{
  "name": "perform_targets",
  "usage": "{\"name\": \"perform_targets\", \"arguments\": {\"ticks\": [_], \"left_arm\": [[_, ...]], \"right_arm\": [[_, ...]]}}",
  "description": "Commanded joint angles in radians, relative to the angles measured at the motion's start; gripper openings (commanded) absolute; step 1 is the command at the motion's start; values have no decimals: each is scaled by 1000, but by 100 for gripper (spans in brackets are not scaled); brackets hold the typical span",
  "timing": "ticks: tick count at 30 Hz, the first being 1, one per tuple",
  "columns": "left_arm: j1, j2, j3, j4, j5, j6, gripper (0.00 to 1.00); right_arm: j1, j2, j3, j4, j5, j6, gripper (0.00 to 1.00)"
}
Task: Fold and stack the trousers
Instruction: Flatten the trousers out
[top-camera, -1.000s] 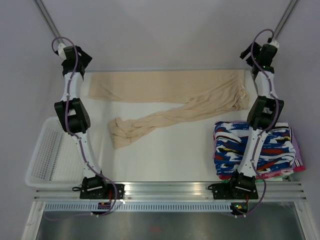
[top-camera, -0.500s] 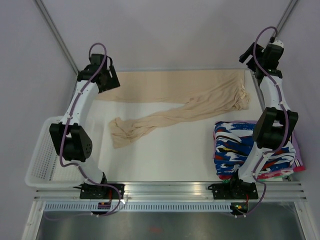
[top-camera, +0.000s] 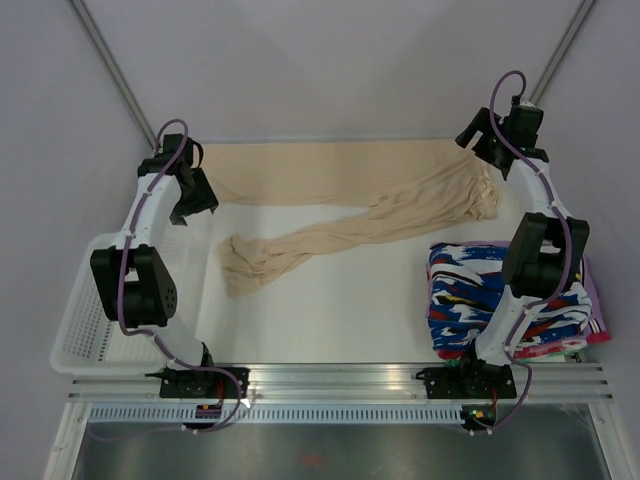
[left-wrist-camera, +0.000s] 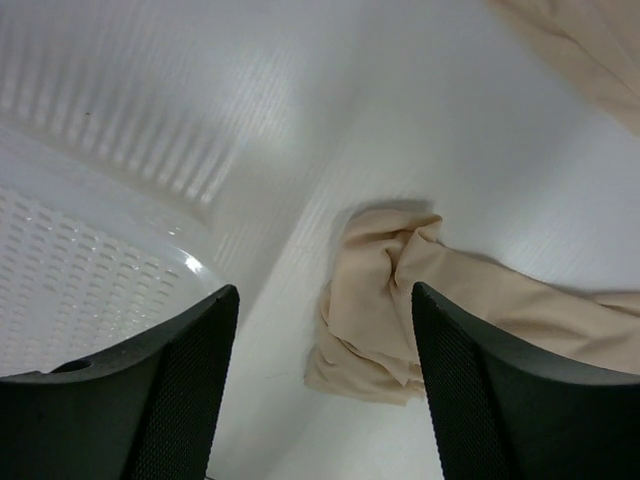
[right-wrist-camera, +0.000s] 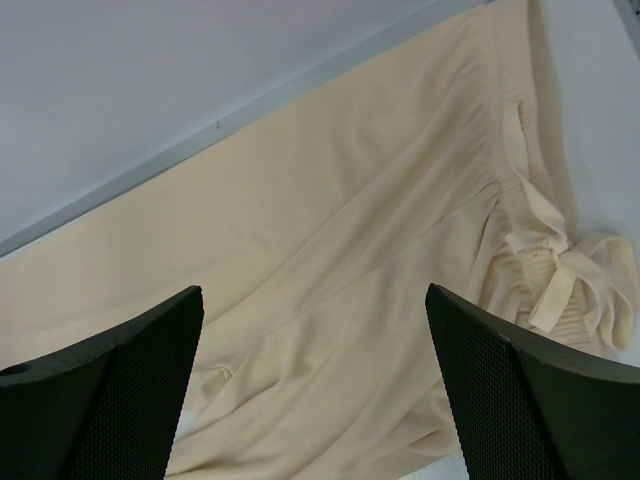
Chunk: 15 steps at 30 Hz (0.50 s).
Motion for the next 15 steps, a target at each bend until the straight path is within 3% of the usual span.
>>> {"name": "perform_targets", "arguments": {"ticks": [1, 9, 15], "left_arm": [[-12, -68, -32, -12, 124, -5, 74], [-88, -112, -98, 40, 262, -15, 70], [-136, -120, -302, 119, 232, -81, 68]], "right_arm": [[10, -49, -40, 8, -18, 15, 98], [13, -70, -97, 24, -23, 45, 98], [13, -81, -109, -2, -18, 41, 97]]}}
